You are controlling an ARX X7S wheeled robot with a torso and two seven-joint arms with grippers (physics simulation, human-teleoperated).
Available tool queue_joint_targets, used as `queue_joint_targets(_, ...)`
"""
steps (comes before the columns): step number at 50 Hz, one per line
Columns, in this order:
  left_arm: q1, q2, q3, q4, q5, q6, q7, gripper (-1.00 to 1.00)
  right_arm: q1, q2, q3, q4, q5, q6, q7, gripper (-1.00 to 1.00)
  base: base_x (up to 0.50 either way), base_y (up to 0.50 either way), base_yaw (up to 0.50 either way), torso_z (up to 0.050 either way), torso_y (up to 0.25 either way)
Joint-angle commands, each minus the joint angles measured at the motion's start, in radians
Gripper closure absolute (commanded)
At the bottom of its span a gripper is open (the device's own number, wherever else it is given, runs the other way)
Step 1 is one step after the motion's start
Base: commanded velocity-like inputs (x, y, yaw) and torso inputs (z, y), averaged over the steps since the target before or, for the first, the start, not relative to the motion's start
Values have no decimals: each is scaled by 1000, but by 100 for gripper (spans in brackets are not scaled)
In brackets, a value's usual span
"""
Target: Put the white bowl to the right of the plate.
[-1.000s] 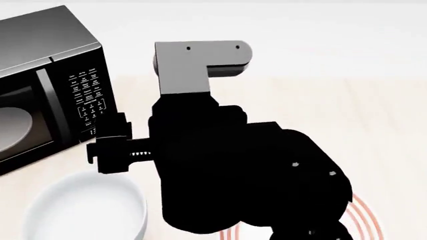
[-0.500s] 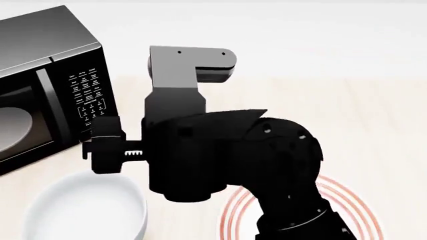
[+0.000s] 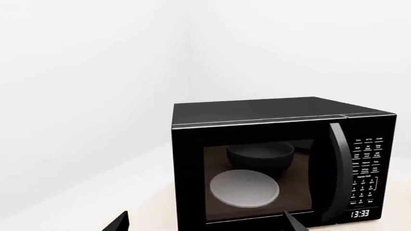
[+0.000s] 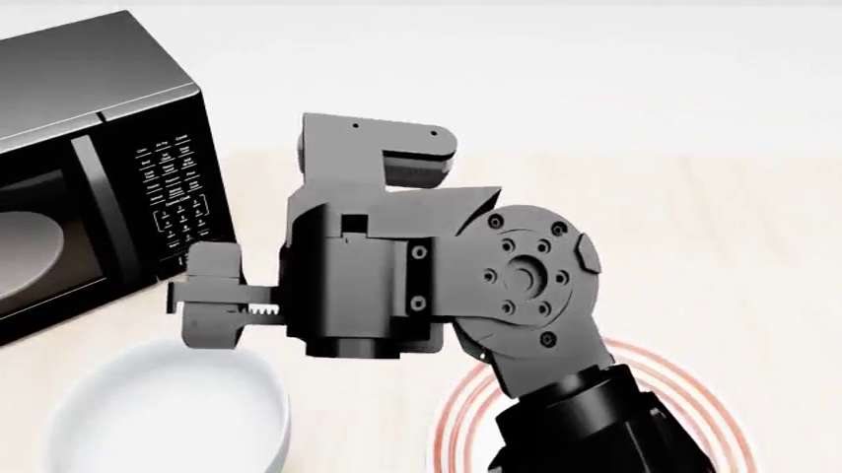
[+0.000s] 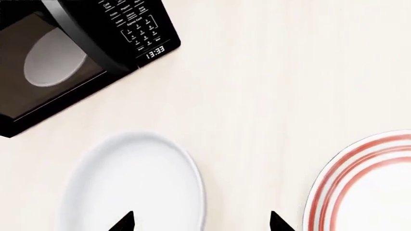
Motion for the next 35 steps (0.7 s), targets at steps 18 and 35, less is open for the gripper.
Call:
queue_joint_targets(18,1,-9,6,-1,-3,4,-20,-100,31,-10,-152,180,90,-38,-110,-100,0,0,0,0,0)
queue_joint_targets(35,5,-15,5,-1,-9,7,-30,-100,101,-23,-350,400,26,-157,-384,-100,0,0,0,0,0)
